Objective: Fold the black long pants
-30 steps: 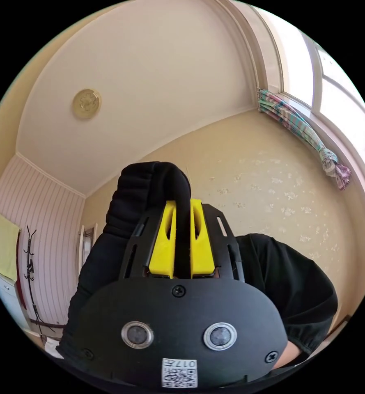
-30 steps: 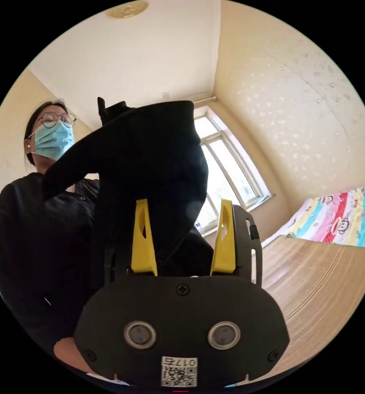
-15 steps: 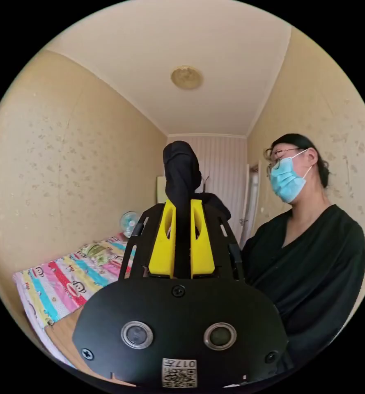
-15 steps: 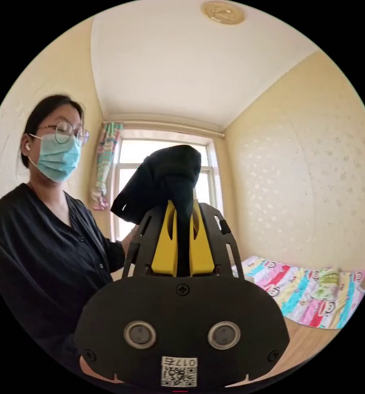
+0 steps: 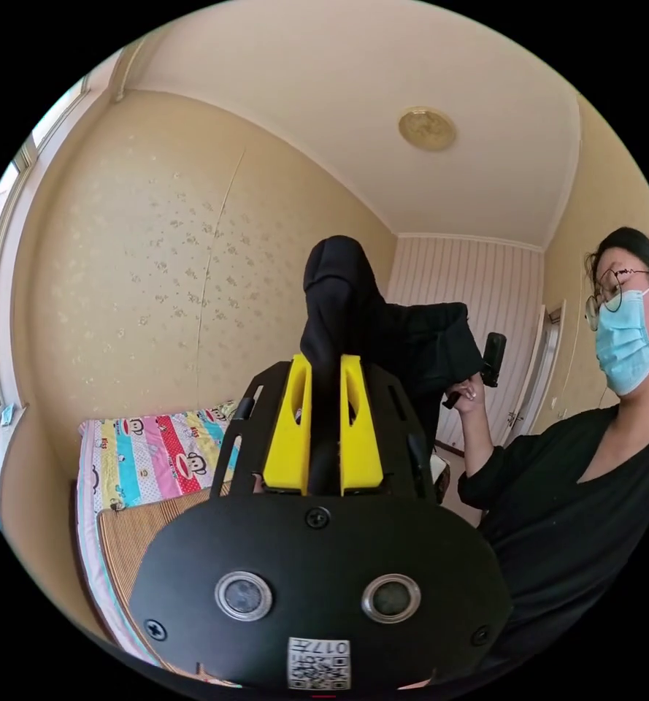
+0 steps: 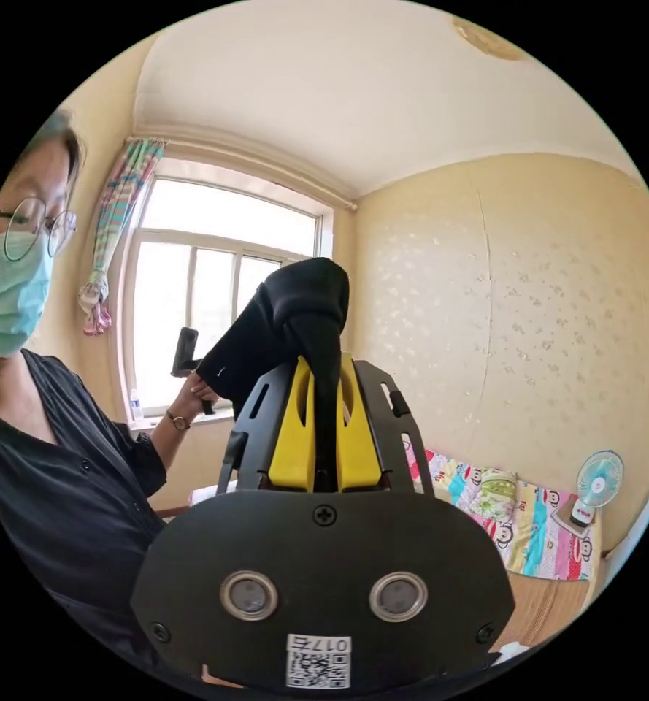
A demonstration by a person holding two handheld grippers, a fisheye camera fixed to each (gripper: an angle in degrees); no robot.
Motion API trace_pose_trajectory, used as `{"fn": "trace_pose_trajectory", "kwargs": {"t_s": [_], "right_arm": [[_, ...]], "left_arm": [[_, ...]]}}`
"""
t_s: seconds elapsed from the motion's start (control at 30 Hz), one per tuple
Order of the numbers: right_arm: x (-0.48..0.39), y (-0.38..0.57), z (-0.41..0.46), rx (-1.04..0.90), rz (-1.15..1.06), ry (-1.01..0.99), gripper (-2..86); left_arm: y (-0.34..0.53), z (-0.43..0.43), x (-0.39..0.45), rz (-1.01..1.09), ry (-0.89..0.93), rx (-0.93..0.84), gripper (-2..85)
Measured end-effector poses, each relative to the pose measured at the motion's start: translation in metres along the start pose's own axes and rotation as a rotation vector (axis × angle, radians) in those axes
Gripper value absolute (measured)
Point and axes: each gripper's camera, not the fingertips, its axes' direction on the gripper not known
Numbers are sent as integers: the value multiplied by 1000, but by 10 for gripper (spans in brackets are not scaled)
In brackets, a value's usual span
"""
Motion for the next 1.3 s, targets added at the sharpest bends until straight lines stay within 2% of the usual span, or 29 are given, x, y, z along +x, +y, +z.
{"fn": "trace_pose_trajectory", "kwargs": {"t_s": [0.23, 0.4, 0.5, 0.77, 0.9, 0.97, 1.03, 1.07, 1.13, 1.17, 1.23, 1.3], "right_arm": [[-24, 3, -40, 111, -8, 57, 41], [-65, -6, -74, 251, -65, 215, 37], [-80, -2, -82, 325, -111, 298, 32], [-48, 28, -59, 324, -54, 352, 22], [26, 44, -4, 227, 86, 398, 25], [76, 43, 33, 172, 84, 429, 28], [143, 34, 80, 94, 128, 435, 34], [194, 25, 118, 38, 159, 454, 41], [279, 11, 186, -86, 196, 471, 54], [332, 10, 231, -211, 223, 504, 63], [400, 33, 277, -405, 355, 571, 59], [451, 96, 297, -561, 481, 564, 48]], "left_arm": [[-15, -27, 7, 12, 139, 285, 56], [-49, -47, 32, 125, 137, 423, 57], [-63, -52, 36, 112, 141, 474, 58], [-73, -30, 6, 2, -78, 520, 53], [-106, 25, -62, -67, -192, 376, 53], [-133, 61, -105, -87, -230, 296, 53], [-190, 128, -193, -130, -243, 167, 56], [-206, 150, -220, -139, -233, 121, 59], [-254, 236, -340, -259, -233, -73, 78], [-258, 253, -369, -311, -266, -120, 85], [-246, 300, -459, -430, -392, -318, 84], [-205, 321, -505, -484, -458, -474, 86]]}}
